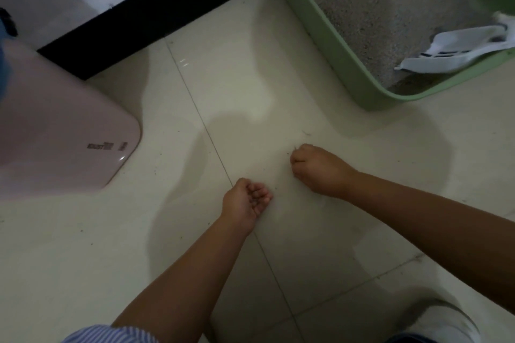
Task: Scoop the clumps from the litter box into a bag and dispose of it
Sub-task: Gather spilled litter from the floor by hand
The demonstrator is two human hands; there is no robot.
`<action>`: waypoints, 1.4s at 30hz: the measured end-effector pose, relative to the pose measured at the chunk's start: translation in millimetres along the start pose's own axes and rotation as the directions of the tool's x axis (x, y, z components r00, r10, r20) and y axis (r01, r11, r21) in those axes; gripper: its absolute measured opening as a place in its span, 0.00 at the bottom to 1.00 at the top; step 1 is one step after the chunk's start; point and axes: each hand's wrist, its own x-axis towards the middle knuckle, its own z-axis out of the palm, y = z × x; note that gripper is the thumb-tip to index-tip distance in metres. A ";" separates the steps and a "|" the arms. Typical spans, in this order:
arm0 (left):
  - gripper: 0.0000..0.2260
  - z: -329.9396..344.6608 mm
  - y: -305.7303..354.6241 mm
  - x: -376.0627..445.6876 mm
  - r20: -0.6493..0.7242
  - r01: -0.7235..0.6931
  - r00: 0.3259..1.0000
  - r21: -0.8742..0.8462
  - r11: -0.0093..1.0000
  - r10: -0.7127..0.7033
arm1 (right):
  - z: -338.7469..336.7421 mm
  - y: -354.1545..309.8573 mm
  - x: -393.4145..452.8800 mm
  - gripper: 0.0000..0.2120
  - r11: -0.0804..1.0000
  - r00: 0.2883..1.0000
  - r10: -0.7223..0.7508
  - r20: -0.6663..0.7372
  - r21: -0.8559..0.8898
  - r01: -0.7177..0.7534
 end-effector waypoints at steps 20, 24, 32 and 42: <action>0.17 -1.0 6.7 -3.6 0.089 0.067 0.994 0.047 0.997 -0.071 | -2.5 13.3 -34.7 0.18 0.977 0.987 0.158 0.030 -0.147 -0.152; 0.17 -3.7 7.5 -4.5 0.111 0.082 0.990 0.020 0.996 -0.084 | -0.8 6.7 -36.4 0.20 0.972 0.982 0.181 0.046 -0.163 -0.172; 0.20 4.8 3.4 -12.5 0.216 0.160 0.961 0.076 0.984 -0.173 | -24.4 -40.0 -7.7 0.04 0.955 0.986 0.146 -0.083 0.271 -0.119; 0.18 -1.0 -0.8 -9.5 0.155 0.162 0.972 0.115 0.980 -0.179 | -24.2 20.0 -46.4 0.07 0.902 0.907 0.421 0.029 0.091 -0.422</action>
